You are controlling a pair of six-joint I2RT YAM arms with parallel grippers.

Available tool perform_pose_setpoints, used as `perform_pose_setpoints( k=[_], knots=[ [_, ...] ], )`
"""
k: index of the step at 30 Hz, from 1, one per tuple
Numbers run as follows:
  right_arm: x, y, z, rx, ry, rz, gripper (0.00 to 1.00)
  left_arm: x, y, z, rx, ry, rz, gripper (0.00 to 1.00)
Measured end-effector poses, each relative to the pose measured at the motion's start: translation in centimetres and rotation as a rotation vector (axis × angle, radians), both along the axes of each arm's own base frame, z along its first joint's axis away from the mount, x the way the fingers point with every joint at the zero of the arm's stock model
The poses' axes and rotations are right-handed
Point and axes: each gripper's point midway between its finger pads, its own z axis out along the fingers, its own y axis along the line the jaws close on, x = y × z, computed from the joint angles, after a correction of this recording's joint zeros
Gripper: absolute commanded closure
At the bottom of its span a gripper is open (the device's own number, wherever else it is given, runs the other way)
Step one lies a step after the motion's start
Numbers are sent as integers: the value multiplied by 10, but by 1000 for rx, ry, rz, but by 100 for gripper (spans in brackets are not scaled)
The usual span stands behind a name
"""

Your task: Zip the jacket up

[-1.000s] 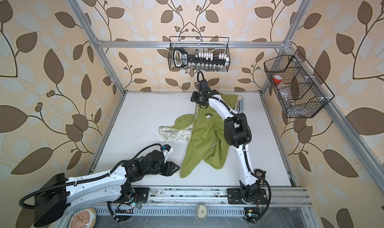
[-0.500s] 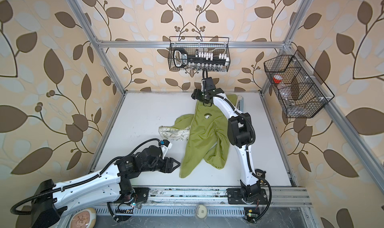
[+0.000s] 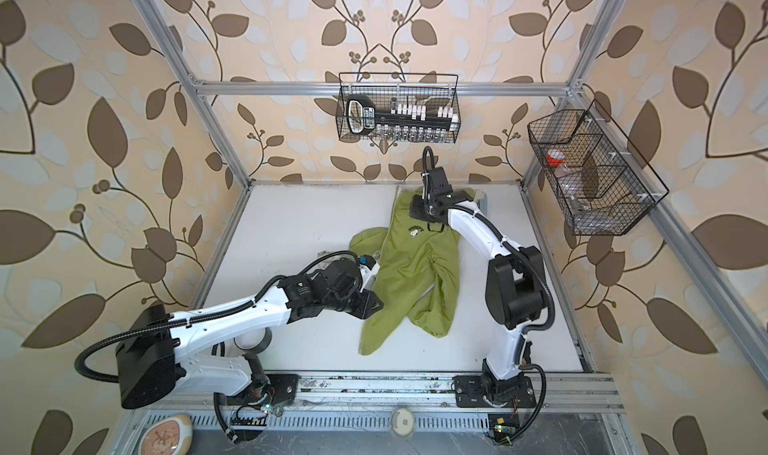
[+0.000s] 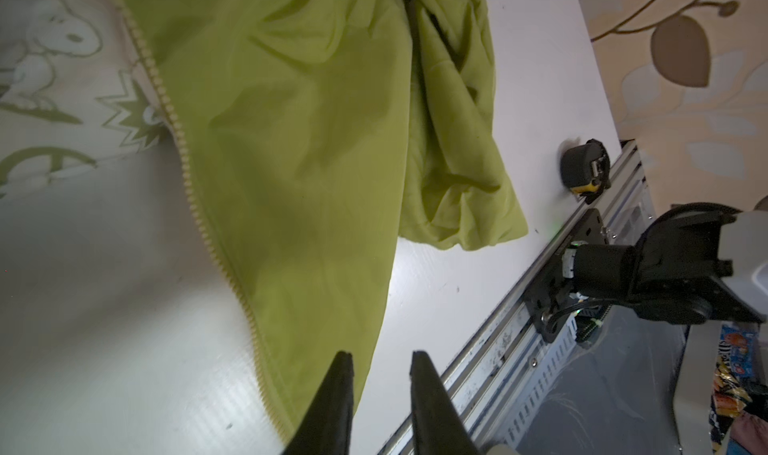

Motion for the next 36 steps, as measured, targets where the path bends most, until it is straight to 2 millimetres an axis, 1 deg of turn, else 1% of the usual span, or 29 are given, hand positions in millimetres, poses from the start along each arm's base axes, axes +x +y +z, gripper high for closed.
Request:
perform_pose_setpoints(
  k=[2, 4, 8, 11, 13, 15, 17, 22, 24, 27, 28, 30, 31, 34, 36],
  knots=[
    [-23, -2, -14, -1, 24, 9, 83, 14, -7, -8, 6, 19, -1, 77],
    [-45, 0, -30, -4, 53, 28, 86, 28, -8, -18, 15, 43, 7, 78],
    [-88, 10, -73, -17, 131, 75, 88, 59, 1, -40, 26, 98, 54, 80],
    [-111, 9, -101, -30, 188, 92, 90, 77, 10, -49, 18, 125, 90, 80],
    [-121, 5, -114, -38, 216, 87, 92, 86, 15, -53, 1, 141, 109, 80],
    [-127, 2, -123, -44, 232, 79, 94, 96, 20, -55, -22, 152, 137, 80],
    [-128, 0, -126, -46, 234, 74, 94, 104, 26, -57, -39, 154, 164, 79],
    [-122, 2, -123, -33, 206, 71, 94, 116, 44, -64, -39, 179, 238, 76],
    [-121, 3, -122, -30, 199, 70, 92, 119, 50, -65, -28, 186, 259, 76],
    [-120, 3, -122, -29, 198, 71, 87, 121, 58, -65, 1, 198, 279, 70],
    [-121, 4, -122, -30, 199, 72, 85, 123, 59, -63, 10, 195, 283, 65],
    [-121, 4, -120, -30, 196, 73, 78, 127, 62, -53, 26, 175, 295, 51],
    [-122, 4, -117, -28, 190, 76, 74, 128, 65, -46, 38, 156, 303, 47],
    [-121, 5, -101, -14, 152, 81, 63, 133, 80, -11, 61, 69, 347, 42],
    [-120, 7, -89, -2, 122, 85, 58, 139, 91, 14, 58, 12, 392, 42]
  ],
)
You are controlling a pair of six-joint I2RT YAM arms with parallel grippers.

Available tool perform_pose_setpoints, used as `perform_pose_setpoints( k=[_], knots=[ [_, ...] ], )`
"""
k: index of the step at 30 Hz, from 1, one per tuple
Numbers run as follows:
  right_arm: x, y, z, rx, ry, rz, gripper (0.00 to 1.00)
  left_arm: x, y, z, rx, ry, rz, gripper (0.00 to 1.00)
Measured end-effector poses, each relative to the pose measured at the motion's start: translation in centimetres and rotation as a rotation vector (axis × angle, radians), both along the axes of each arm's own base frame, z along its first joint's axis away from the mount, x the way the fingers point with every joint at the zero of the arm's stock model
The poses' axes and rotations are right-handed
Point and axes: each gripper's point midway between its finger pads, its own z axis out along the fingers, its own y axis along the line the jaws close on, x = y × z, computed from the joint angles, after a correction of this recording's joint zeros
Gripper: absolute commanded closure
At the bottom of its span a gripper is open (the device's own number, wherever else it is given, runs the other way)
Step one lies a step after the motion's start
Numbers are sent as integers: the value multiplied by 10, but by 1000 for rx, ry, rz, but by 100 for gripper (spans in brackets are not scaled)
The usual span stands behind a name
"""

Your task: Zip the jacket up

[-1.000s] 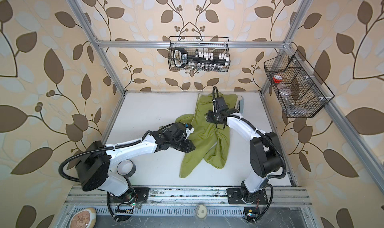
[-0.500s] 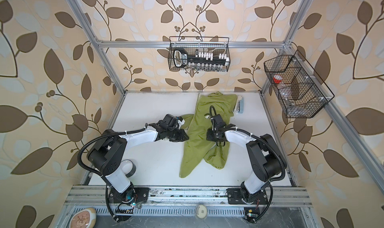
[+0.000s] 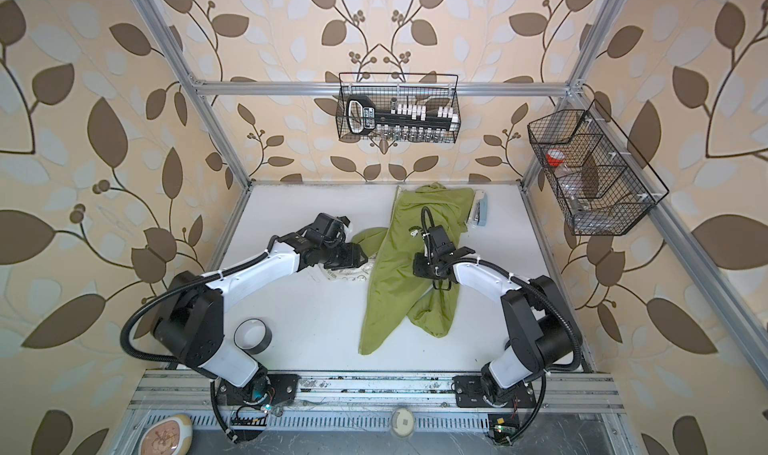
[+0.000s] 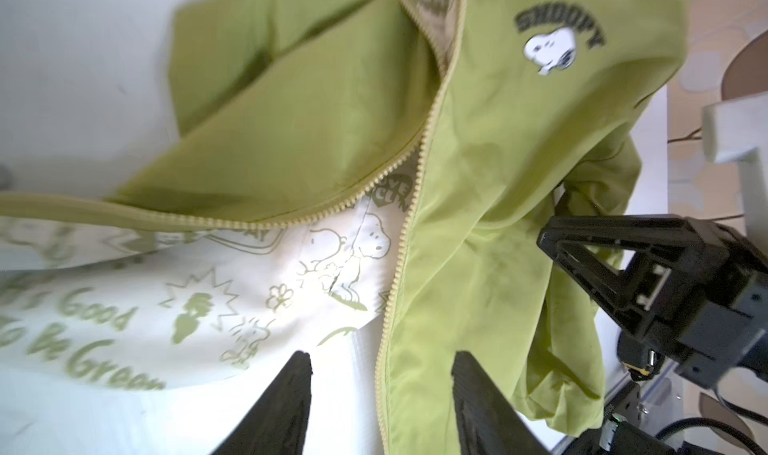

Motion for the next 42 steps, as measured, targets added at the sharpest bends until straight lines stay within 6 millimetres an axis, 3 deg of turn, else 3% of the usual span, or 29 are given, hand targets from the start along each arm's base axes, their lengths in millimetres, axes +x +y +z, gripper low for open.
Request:
perform_pose_setpoints(
  k=[3, 7, 9, 15, 24, 29, 35, 42],
  knots=[
    [-1, 4, 15, 16, -36, 12, 51, 14, 27, 18, 12, -47, 91, 41],
    [-8, 14, 29, 31, -62, 50, 44, 31, 60, 1, 87, -1, 183, 44],
    [-11, 19, 37, 37, -75, 69, 43, 41, 61, -9, 129, 20, 168, 48],
    [-17, 23, 51, 51, -100, 92, 42, 66, 37, -29, 254, 20, 9, 51],
    [-20, 27, 53, 71, -94, 109, 42, 33, -25, -55, 473, -49, -373, 54],
    [-22, 28, 53, 79, -90, 115, 42, 35, -28, -70, 553, -59, -450, 55],
    [-25, 28, 54, 86, -93, 119, 42, 53, -29, -74, 609, -80, -454, 57],
    [-25, 27, 53, 86, -90, 118, 42, 59, -36, -82, 609, -76, -474, 58]
  ],
)
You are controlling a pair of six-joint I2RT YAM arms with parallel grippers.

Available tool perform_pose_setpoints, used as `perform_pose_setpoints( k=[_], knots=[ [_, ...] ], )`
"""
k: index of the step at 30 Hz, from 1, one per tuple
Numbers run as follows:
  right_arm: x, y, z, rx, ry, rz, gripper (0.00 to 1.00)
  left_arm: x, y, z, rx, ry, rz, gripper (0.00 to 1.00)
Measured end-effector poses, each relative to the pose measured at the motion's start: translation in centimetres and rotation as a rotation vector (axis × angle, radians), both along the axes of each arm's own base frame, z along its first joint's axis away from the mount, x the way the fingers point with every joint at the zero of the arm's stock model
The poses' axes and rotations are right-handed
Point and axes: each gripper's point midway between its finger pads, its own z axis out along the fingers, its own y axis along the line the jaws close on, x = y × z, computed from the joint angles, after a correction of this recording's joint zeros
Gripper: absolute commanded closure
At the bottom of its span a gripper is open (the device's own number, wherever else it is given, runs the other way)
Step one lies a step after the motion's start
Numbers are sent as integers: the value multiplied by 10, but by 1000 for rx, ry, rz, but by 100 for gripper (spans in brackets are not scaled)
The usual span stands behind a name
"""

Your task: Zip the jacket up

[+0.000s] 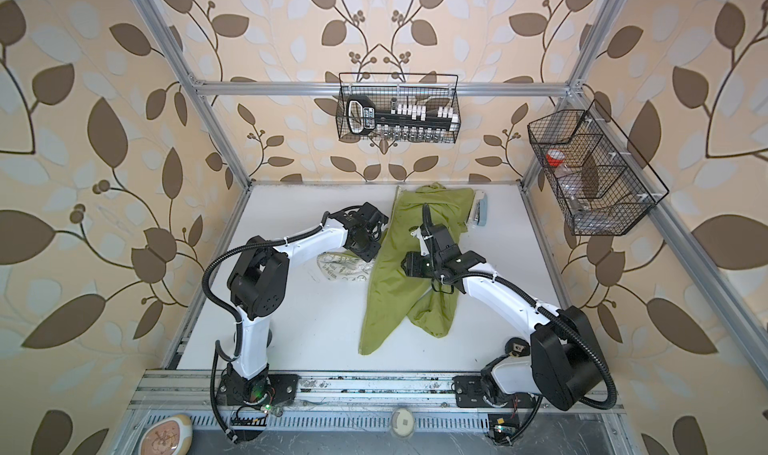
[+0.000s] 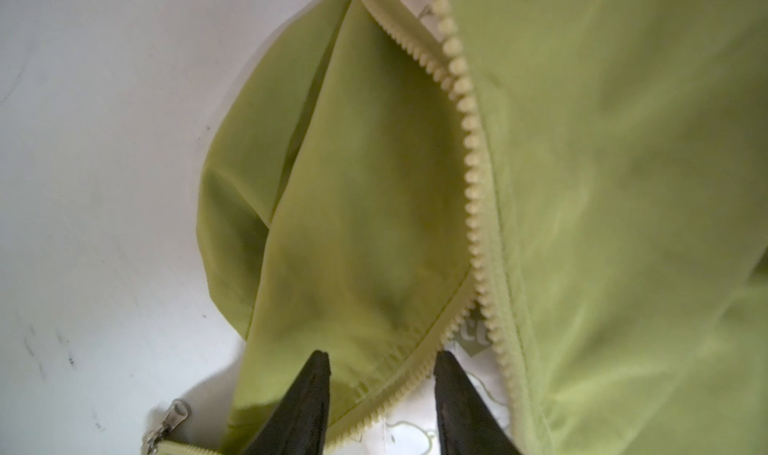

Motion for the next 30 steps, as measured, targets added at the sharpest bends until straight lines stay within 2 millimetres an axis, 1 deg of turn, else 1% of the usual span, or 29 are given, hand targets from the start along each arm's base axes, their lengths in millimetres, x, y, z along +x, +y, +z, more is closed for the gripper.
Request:
perform_pose_setpoints(
  k=[1, 5, 8, 9, 11, 13, 19, 22, 25, 27, 30],
  knots=[
    [0, 0, 0, 0, 0, 0, 42, 0, 0, -3, 2, 6, -1, 58],
    [0, 0, 0, 1, 0, 1, 42, 2, -2, -9, 9, 17, -2, 64],
    [0, 1, 0, 5, 1, 3, 42, 8, -6, -11, 4, 13, 3, 64],
    [1, 1, -1, 5, 2, 3, 43, 9, -7, -11, 1, 13, 3, 62],
    [2, 2, -6, 1, 12, 4, 43, 9, -10, -11, -13, 19, 0, 55],
    [2, 2, -11, -7, 26, 4, 42, 8, -12, -11, -22, 25, -4, 52],
    [-3, -1, -21, -17, 47, 0, 40, 3, -18, -15, -59, 45, -25, 48],
    [-3, -2, -22, -17, 49, -3, 39, -5, -17, -24, -65, 69, -30, 46],
    [-2, -1, -22, -14, 45, -3, 39, -9, -15, -27, -63, 80, -30, 45],
    [-2, -1, -22, -13, 44, -3, 39, -9, -15, -26, -64, 77, -31, 45],
    [-2, -1, -22, -11, 44, -3, 39, -4, -13, -23, -54, 57, -18, 53]
  ],
)
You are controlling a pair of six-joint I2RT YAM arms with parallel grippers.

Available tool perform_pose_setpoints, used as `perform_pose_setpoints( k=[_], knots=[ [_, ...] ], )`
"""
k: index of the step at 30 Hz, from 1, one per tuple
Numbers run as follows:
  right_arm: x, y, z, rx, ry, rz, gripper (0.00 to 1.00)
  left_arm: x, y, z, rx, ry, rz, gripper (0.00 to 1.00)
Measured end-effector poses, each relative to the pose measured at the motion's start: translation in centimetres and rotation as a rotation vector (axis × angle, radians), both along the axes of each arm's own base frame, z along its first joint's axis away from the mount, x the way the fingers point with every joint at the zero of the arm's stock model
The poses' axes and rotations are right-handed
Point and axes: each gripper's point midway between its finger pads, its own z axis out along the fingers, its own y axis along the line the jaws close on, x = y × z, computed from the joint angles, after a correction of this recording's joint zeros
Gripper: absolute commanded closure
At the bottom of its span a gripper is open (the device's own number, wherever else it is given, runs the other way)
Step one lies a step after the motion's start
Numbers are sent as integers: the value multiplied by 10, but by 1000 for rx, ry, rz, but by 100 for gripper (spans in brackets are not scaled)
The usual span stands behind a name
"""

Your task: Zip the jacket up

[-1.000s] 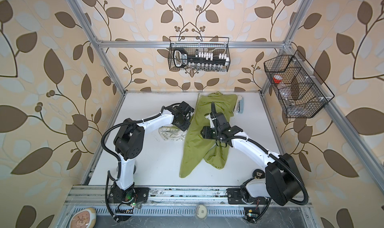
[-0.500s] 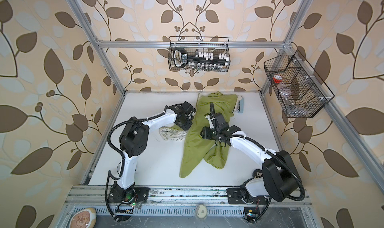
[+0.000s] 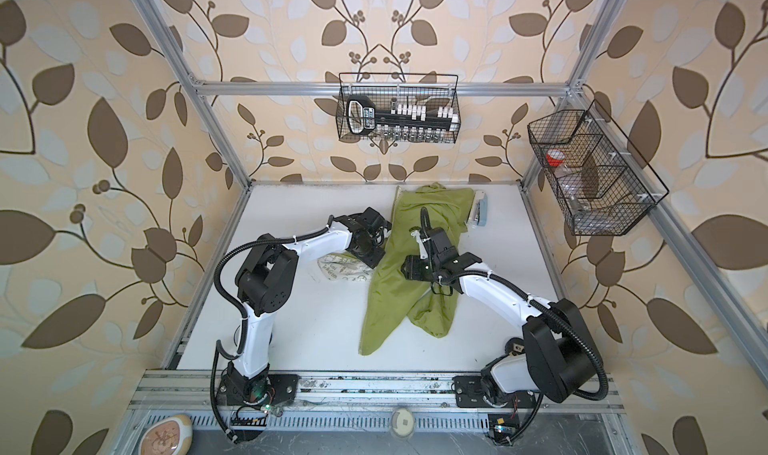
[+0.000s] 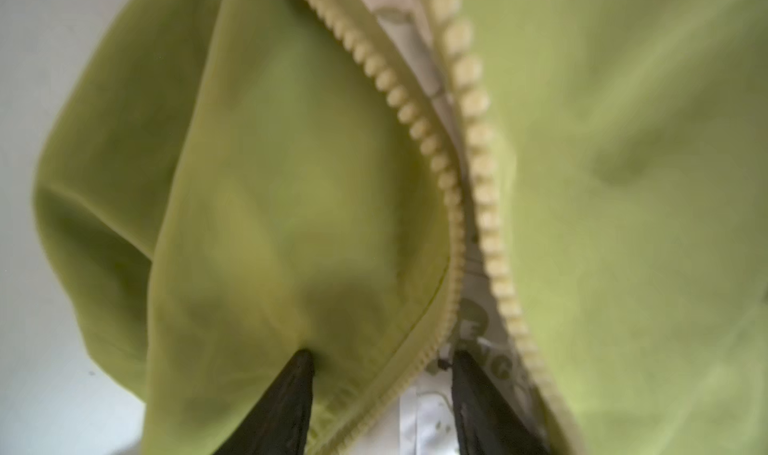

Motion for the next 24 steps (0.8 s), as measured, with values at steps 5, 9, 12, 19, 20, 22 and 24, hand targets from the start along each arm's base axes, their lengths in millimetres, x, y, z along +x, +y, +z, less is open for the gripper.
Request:
perform_pose_setpoints(
  k=[5, 9, 12, 19, 20, 22, 24],
  knots=[
    [-4, -2, -7, -2, 15, -4, 41, 23, 4, 11, 46, -68, 66, 72],
    [-6, -3, -13, -7, 30, -9, 42, 43, 1, 12, 69, -101, 115, 92],
    [-6, -5, -16, -12, 39, -12, 43, 45, 3, 6, 90, -98, 130, 100],
    [-5, -9, -25, -21, 57, -22, 44, 51, 30, 7, 111, -78, 222, 100],
    [-5, -9, -28, -25, 64, -22, 44, 54, 39, 11, 109, -78, 248, 100],
    [-6, -9, -33, -32, 79, -22, 45, 62, 58, 23, 102, -89, 306, 100],
    [-6, -9, -37, -38, 88, -22, 45, 70, 78, 44, 94, -122, 361, 100]
  ],
)
